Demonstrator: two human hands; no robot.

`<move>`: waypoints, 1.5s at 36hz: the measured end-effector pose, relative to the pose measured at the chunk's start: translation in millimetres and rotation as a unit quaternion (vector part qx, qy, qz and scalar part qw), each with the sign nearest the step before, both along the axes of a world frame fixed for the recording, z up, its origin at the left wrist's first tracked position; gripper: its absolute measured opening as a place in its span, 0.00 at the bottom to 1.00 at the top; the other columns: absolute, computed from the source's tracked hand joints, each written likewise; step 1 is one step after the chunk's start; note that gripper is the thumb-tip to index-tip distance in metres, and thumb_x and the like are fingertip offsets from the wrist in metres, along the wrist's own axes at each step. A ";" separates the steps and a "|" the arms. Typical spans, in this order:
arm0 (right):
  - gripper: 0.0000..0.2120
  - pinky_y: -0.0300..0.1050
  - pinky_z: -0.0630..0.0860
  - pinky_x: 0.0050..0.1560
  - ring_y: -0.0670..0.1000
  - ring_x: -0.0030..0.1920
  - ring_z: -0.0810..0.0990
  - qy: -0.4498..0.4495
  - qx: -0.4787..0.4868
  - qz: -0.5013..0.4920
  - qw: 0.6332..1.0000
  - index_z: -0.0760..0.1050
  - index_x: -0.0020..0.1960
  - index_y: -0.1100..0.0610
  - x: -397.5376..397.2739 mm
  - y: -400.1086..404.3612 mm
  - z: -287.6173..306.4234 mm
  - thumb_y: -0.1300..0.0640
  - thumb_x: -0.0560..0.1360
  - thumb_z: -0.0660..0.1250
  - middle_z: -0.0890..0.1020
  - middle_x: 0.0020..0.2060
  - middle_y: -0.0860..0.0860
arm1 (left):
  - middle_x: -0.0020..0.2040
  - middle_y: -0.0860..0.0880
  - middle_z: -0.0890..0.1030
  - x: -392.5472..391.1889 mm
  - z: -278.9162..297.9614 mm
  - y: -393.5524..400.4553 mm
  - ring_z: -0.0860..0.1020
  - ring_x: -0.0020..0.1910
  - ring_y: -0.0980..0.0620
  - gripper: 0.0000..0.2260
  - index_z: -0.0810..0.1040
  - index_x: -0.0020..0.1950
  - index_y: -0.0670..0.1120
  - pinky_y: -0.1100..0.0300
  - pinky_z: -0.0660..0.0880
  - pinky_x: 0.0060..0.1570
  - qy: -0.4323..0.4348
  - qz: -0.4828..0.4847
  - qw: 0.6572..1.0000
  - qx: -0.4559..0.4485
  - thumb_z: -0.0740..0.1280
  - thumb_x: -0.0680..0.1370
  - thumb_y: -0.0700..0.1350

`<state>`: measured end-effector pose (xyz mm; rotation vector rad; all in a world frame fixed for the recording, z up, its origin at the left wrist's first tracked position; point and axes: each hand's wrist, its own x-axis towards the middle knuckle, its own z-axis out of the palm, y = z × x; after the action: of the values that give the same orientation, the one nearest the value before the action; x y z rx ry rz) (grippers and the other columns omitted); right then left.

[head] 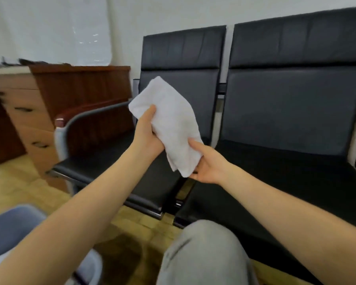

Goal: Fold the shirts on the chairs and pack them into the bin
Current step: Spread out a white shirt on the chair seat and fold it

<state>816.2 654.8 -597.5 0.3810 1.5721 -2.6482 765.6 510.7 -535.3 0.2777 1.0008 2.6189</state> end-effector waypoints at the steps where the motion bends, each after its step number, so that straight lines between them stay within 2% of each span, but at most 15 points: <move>1: 0.20 0.54 0.75 0.63 0.55 0.61 0.79 0.017 0.003 0.001 1.000 0.75 0.66 0.52 -10.7 -13.2 1.8 0.51 0.75 0.70 0.82 0.58 0.53 | 0.60 0.41 0.80 -3.3 -2.6 -17.0 0.79 0.57 0.41 0.18 0.71 0.68 0.44 0.46 0.79 0.48 0.012 0.012 1.000 0.007 0.64 0.80 0.49; 6: 0.11 0.53 0.77 0.59 0.56 0.56 0.81 0.034 0.027 -0.006 0.999 0.79 0.59 0.58 -53.5 -82.0 9.6 0.57 0.78 0.67 0.83 0.53 0.56 | 0.63 0.45 0.79 -16.6 -17.3 -123.3 0.78 0.62 0.42 0.22 0.71 0.70 0.48 0.42 0.73 0.62 0.074 0.089 0.993 0.012 0.61 0.80 0.58; 9: 0.26 0.55 0.79 0.56 0.58 0.53 0.83 -0.018 0.121 -0.013 0.992 0.74 0.66 0.61 -78.9 -114.2 -11.5 0.57 0.70 0.73 0.83 0.55 0.58 | 0.70 0.43 0.74 -16.7 -43.1 -194.5 0.73 0.68 0.39 0.31 0.69 0.73 0.48 0.40 0.67 0.67 0.034 0.049 0.998 -0.020 0.54 0.78 0.67; 13: 0.25 0.51 0.79 0.53 0.58 0.51 0.80 -0.056 0.223 0.012 0.973 0.72 0.66 0.62 -80.4 -182.9 -47.0 0.56 0.72 0.72 0.81 0.53 0.56 | 0.67 0.40 0.76 -3.3 -90.1 -282.2 0.78 0.61 0.39 0.35 0.78 0.66 0.46 0.40 0.78 0.51 -0.060 0.031 0.994 -0.090 0.52 0.76 0.71; 21: 0.16 0.41 0.77 0.46 0.53 0.52 0.79 -0.023 0.309 0.159 0.938 0.74 0.64 0.62 -69.3 -305.4 -132.6 0.63 0.76 0.65 0.80 0.57 0.54 | 0.57 0.42 0.82 28.8 -185.1 -398.4 0.81 0.53 0.44 0.19 0.78 0.61 0.44 0.50 0.76 0.49 -0.245 0.127 0.892 -0.359 0.65 0.78 0.56; 25: 0.17 0.45 0.73 0.51 0.56 0.52 0.77 -0.012 0.431 0.257 0.865 0.73 0.64 0.60 -61.3 -341.0 -170.3 0.55 0.78 0.63 0.78 0.56 0.52 | 0.58 0.42 0.82 50.4 -239.3 -425.7 0.80 0.56 0.42 0.18 0.77 0.63 0.43 0.50 0.77 0.49 -0.312 0.146 0.850 -0.399 0.69 0.77 0.50; 30: 0.27 0.53 0.71 0.64 0.62 0.62 0.74 -0.087 0.536 0.327 0.774 0.71 0.69 0.61 -52.8 -376.1 -215.8 0.45 0.81 0.48 0.74 0.66 0.62 | 0.60 0.41 0.80 79.7 -301.7 -437.3 0.78 0.58 0.42 0.19 0.74 0.64 0.40 0.47 0.74 0.57 -0.363 0.114 0.825 -0.419 0.71 0.75 0.44; 35: 0.25 0.54 0.73 0.61 0.63 0.59 0.75 -0.059 0.661 0.450 0.598 0.56 0.78 0.55 -52.3 -368.8 -248.9 0.52 0.82 0.53 0.71 0.68 0.62 | 0.59 0.41 0.79 101.2 -347.7 -430.4 0.78 0.55 0.44 0.20 0.73 0.66 0.37 0.53 0.76 0.51 -0.387 0.081 0.788 -0.471 0.71 0.76 0.43; 37: 0.21 0.51 0.73 0.53 0.59 0.41 0.73 -0.065 0.694 0.501 0.513 0.63 0.74 0.58 -51.6 -362.8 -252.5 0.58 0.82 0.52 0.75 0.54 0.63 | 0.57 0.45 0.78 109.6 -358.8 -426.8 0.78 0.51 0.49 0.20 0.74 0.66 0.36 0.63 0.75 0.42 -0.348 0.028 0.728 -0.591 0.68 0.78 0.47; 39: 0.10 0.50 0.68 0.48 0.55 0.33 0.65 -0.064 0.714 0.514 0.472 0.73 0.53 0.58 -49.8 -363.0 -255.7 0.58 0.81 0.53 0.69 0.37 0.58 | 0.61 0.44 0.77 117.5 -367.4 -425.1 0.76 0.53 0.50 0.21 0.74 0.66 0.39 0.66 0.72 0.43 -0.275 -0.062 0.614 -0.737 0.63 0.80 0.52; 42: 0.12 0.48 0.69 0.45 0.53 0.33 0.66 -0.024 0.708 0.501 0.497 0.66 0.38 0.58 -49.3 -364.6 -249.7 0.58 0.80 0.56 0.68 0.35 0.55 | 0.70 0.43 0.72 123.7 -370.9 -421.3 0.73 0.65 0.47 0.24 0.69 0.72 0.44 0.60 0.69 0.61 -0.203 -0.191 0.479 -0.833 0.56 0.82 0.58; 46: 0.13 0.46 0.65 0.33 0.50 0.32 0.67 0.044 0.618 0.493 0.611 0.66 0.37 0.55 -56.3 -355.1 -219.4 0.56 0.80 0.59 0.68 0.31 0.50 | 0.63 0.44 0.78 104.7 -344.2 -419.4 0.76 0.61 0.45 0.26 0.77 0.63 0.44 0.55 0.72 0.58 -0.100 -0.222 0.369 -0.897 0.53 0.81 0.63; 49: 0.09 0.48 0.77 0.43 0.50 0.35 0.77 0.054 0.526 0.486 0.696 0.76 0.48 0.58 -61.5 -343.1 -187.2 0.55 0.80 0.60 0.78 0.35 0.51 | 0.45 0.45 0.82 72.6 -308.1 -417.2 0.80 0.46 0.46 0.23 0.78 0.43 0.45 0.58 0.75 0.48 -0.088 -0.154 0.416 -0.892 0.55 0.81 0.61; 51: 0.10 0.43 0.76 0.39 0.47 0.33 0.78 0.073 0.501 0.447 0.738 0.76 0.49 0.59 -65.5 -324.9 -157.6 0.55 0.80 0.60 0.80 0.35 0.50 | 0.34 0.48 0.80 45.8 -276.9 -403.6 0.79 0.35 0.48 0.22 0.77 0.36 0.45 0.61 0.75 0.38 -0.088 -0.088 0.506 -0.853 0.56 0.83 0.55; 54: 0.11 0.35 0.69 0.28 0.44 0.28 0.75 0.112 0.498 0.362 0.780 0.75 0.43 0.56 -69.0 -285.6 -103.6 0.55 0.81 0.58 0.78 0.32 0.48 | 0.34 0.48 0.79 8.9 -222.6 -357.9 0.76 0.31 0.50 0.19 0.78 0.39 0.44 0.62 0.73 0.31 -0.058 0.017 0.630 -0.774 0.55 0.83 0.49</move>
<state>747.2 369.2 -701.1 -0.4829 2.4144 -1.1700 774.5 152.8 -757.8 -0.3471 2.6072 0.8894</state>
